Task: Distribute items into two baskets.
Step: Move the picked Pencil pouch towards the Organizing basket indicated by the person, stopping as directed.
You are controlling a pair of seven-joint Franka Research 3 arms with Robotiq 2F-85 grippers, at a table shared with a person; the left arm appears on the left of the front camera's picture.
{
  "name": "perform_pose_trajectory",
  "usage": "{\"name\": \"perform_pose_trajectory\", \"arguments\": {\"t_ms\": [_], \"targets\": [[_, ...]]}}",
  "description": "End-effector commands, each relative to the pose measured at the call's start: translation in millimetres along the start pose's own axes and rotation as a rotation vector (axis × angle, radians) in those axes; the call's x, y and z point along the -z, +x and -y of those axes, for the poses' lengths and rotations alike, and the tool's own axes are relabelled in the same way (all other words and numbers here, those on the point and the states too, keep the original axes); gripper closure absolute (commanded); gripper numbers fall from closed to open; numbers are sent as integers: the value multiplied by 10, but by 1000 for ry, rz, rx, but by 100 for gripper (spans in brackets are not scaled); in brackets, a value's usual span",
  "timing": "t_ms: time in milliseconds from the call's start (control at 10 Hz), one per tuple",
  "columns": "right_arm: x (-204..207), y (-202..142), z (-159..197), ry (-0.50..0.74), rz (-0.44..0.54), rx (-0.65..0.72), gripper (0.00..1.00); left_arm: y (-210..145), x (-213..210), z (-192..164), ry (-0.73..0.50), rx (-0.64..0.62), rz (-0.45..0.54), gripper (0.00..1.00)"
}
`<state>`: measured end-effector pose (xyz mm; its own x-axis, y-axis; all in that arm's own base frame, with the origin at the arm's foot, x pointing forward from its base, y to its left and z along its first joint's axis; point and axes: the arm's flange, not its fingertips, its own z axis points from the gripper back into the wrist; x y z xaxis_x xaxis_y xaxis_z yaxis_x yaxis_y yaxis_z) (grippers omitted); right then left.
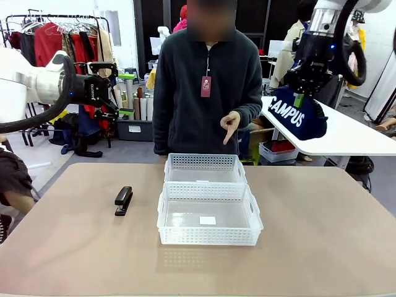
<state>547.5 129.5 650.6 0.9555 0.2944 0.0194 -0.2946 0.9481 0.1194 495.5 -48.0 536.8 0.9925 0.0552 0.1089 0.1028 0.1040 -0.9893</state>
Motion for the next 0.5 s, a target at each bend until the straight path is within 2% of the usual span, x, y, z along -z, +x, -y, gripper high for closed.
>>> {"name": "perform_pose_trajectory", "arguments": {"t_ms": [0, 400], "targets": [[-140, 296, 11, -76, 21, -185, 100, 2, -10, 18, 1, 3, 6, 0], [-127, 716, -205, -153, 128, -413, 100, 2, -10, 18, 1, 3, 6, 0]]}}
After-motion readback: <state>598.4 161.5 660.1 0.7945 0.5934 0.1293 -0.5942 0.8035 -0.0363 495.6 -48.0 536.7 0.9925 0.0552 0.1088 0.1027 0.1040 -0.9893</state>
